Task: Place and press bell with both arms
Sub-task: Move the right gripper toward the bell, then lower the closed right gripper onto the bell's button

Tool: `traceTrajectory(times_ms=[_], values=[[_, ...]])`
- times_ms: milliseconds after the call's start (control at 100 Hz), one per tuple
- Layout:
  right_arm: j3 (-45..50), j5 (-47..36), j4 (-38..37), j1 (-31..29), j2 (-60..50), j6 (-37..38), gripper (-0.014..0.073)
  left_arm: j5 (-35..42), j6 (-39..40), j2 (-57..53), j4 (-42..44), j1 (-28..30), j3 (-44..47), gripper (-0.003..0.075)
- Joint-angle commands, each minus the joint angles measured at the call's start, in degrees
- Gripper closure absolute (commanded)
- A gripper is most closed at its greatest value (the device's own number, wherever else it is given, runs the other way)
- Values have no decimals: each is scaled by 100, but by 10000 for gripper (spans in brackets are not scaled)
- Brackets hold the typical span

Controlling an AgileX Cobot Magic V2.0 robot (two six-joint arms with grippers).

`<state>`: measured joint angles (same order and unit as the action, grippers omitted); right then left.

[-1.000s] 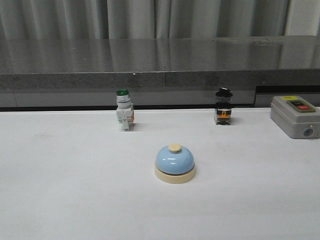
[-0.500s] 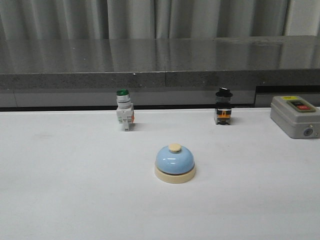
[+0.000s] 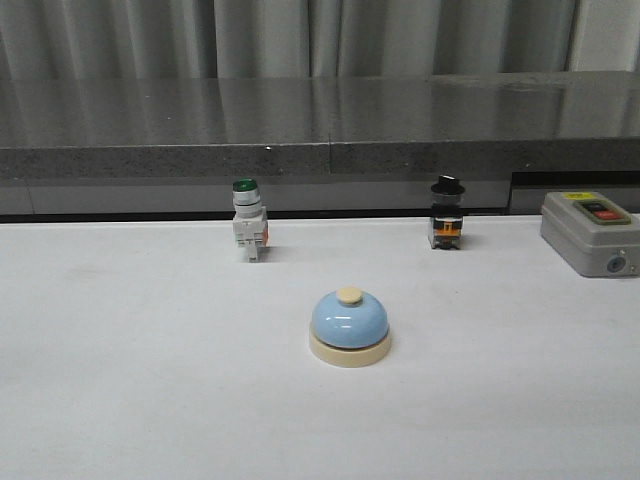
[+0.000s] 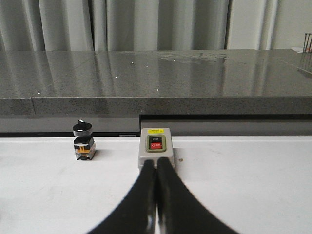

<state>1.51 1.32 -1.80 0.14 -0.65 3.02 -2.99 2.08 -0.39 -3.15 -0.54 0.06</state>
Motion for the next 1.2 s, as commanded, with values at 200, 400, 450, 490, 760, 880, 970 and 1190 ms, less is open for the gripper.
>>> traceTrajectory(times_ms=[200,400,450,490,760,880,970,1190], values=[[-223,-441,-35,-41,-65,-43,654,421,58,-162,-9,13,237,741],[-1250,1043,-195,-41,559,-43,654,421,58,-162,-9,13,237,741],[-1557,1363,-195,-41,886,-43,654,421,58,-162,-9,13,237,741],[-1808,1533,-195,-41,1208,-43,654,421,58,-162,-9,13,237,741],[-3022,1754,-131,-36,3569,-43,654,421,58,-162,-9,13,237,741],[-3677,1918,-1,85,4594,-43,654,421,58,-162,-9,13,237,741],[-4190,1999,7,371,5264,-43,654,421,58,-162,-9,13,237,741],[-5235,2284,51,1280,6558,-43,654,421,58,-162,-9,13,237,741]])
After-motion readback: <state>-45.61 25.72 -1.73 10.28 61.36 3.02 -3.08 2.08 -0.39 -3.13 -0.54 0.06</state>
